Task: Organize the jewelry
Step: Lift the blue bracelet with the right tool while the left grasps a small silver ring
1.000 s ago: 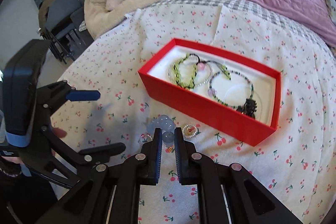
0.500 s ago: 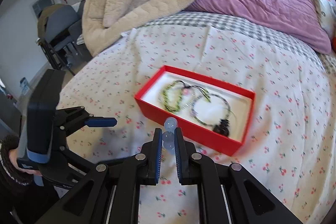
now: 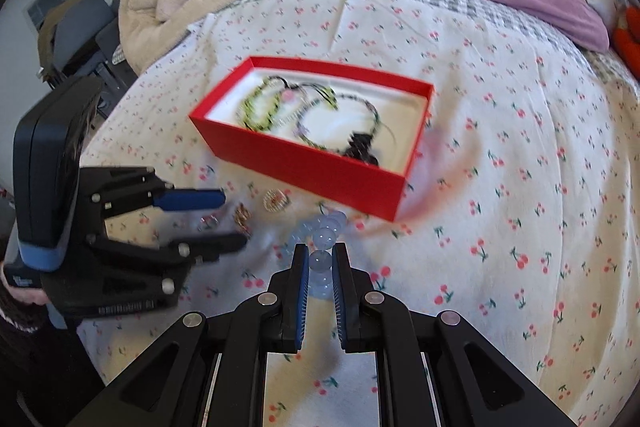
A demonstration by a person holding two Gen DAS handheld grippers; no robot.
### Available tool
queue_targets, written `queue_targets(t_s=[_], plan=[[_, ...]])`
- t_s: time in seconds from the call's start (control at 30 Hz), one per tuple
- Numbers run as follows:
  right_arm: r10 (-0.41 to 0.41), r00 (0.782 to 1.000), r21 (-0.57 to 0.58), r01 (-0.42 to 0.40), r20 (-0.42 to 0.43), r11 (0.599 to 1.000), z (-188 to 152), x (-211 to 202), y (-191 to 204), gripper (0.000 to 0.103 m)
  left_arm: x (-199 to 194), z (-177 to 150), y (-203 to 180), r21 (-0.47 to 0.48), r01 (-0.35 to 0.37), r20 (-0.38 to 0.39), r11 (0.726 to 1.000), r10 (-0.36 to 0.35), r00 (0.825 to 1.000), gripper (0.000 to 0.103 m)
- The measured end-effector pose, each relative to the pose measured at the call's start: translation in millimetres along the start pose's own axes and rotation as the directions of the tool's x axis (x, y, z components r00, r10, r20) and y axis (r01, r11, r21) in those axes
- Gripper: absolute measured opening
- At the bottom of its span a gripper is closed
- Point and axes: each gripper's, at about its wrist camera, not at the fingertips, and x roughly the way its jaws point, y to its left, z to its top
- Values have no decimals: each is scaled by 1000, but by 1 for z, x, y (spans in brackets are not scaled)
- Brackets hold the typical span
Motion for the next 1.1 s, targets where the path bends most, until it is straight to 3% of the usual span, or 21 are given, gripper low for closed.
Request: queue_targets(t_s=[0.13, 0.43, 0.83, 1.1], plan=[[-5, 1000, 2, 5, -16, 1000, -5, 2, -5, 11, 3, 2, 1, -19, 1, 1, 1000, -1, 1000, 39], [-6, 1000, 29, 6, -25, 1000, -6, 1, -12, 12, 1, 7, -1, -22, -14, 18, 1000, 15, 1000, 5], [12, 999, 59, -14, 29, 998, 6, -13, -16, 11, -27, 9, 29, -132, 34, 61, 991, -26, 998, 2], [26, 997, 26, -28, 77, 999, 20, -31, -5, 11, -50, 16, 27, -128, 43, 100, 991, -30, 995, 2]])
